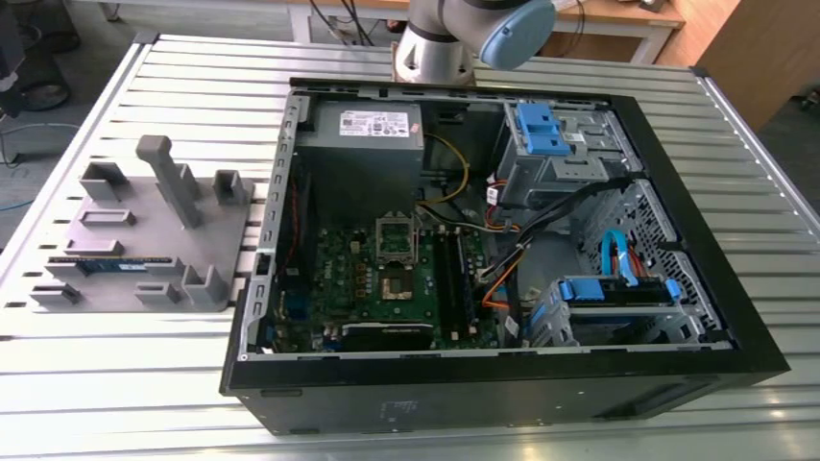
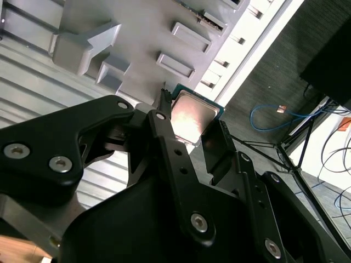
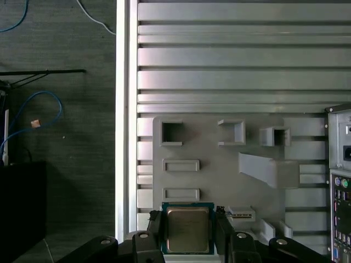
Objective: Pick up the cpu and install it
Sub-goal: 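Pick up the cpu and move it towards the insertion slot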
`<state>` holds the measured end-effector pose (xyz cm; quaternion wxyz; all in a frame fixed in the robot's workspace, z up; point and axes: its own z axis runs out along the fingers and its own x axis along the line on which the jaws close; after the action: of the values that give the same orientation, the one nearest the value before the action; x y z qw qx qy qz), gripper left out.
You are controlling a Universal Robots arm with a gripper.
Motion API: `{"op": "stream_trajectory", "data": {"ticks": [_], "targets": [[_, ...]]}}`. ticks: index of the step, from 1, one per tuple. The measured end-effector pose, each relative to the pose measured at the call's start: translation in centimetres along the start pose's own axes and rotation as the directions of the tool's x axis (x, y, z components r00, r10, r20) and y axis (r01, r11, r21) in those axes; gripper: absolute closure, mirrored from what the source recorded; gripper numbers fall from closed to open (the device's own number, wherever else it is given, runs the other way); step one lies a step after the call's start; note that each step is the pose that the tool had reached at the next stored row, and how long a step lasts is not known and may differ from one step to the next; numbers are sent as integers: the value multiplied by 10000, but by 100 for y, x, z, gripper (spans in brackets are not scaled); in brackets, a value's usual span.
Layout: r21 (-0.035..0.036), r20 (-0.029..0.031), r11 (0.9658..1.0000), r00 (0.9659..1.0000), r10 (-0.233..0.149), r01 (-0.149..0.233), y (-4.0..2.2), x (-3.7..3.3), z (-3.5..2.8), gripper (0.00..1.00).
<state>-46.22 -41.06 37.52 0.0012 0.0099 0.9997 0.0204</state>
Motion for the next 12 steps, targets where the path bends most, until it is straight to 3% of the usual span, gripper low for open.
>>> {"op": "stream_trajectory", "data": {"ticks": [5, 12], "targets": [[1, -2, 10000, 10000, 0, 0, 1, -47, -1, 53], [1, -1, 10000, 10000, 0, 0, 4, -187, 0, 53]]}}
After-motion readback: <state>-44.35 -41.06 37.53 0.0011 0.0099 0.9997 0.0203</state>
